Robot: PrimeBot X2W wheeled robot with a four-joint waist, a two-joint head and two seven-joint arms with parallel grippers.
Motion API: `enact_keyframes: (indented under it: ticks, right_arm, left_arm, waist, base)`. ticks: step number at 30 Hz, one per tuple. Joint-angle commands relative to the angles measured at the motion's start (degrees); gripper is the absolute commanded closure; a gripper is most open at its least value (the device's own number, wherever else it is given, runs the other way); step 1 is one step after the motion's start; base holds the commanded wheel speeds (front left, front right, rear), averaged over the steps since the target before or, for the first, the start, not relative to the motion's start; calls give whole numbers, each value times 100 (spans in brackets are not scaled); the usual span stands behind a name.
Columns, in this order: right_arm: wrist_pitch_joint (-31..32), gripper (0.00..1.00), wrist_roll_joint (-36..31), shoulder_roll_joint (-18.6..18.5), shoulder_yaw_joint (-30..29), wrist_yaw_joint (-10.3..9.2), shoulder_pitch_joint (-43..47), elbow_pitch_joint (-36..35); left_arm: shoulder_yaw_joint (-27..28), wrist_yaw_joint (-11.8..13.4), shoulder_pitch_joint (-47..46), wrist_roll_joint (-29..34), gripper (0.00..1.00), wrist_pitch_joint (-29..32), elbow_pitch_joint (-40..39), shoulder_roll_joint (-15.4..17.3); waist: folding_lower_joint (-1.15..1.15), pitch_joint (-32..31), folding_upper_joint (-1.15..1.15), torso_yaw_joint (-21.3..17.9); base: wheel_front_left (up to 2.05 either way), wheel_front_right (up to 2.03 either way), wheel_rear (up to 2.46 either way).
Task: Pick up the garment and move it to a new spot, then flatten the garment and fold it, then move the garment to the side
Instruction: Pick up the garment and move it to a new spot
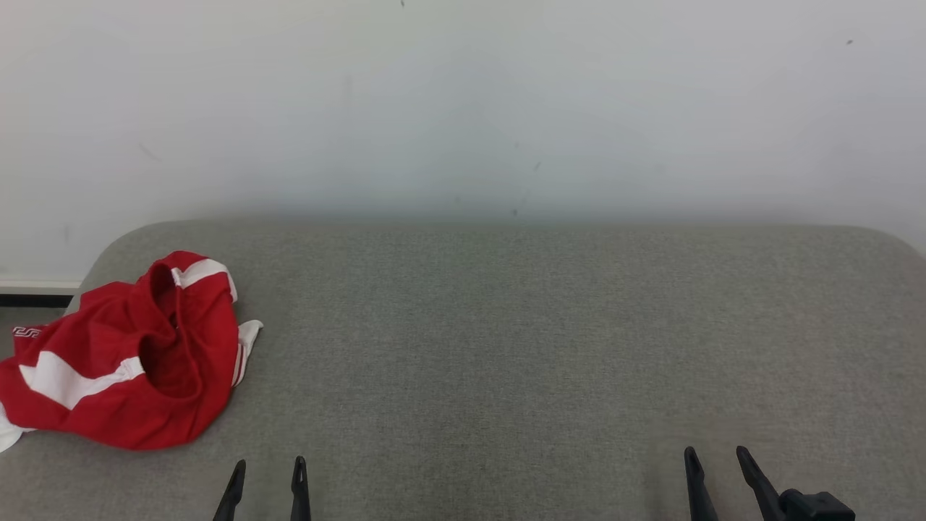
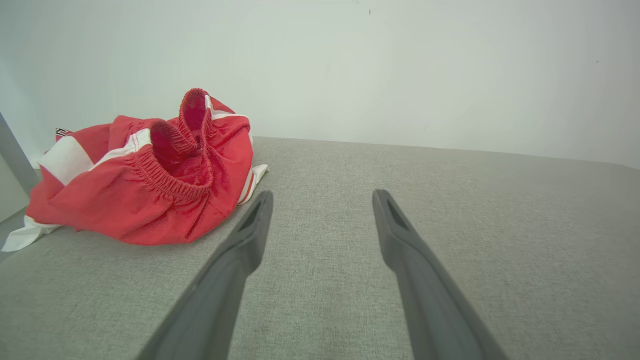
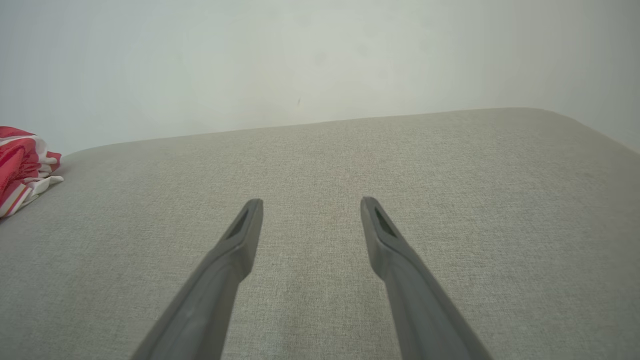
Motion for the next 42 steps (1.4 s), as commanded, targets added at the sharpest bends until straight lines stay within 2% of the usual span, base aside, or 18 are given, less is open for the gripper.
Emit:
enact_keyframes:
  ticks: [1, 25, 42]
  right_arm:
    - [-41, 0, 13, -12, 20, 19, 40, -1]
    - [-254, 0, 300, -12, 327, 19, -22, 263]
    - [-232, 0, 57, -14, 782, 19, -565, 530]
  left_arm:
    - [20, 9, -40, 26, 0, -21, 21, 21]
    - [432, -168, 34, 312, 0, -21, 90, 134]
    - [877, 36, 308, 131, 0, -21, -260, 49]
  waist:
    - [0, -6, 0, 214]
    - [0, -36, 0, 2321]
    - [0, 264, 0, 2576]
  base:
    - [0, 0, 0]
    - [0, 0, 0]
    - [0, 0, 0]
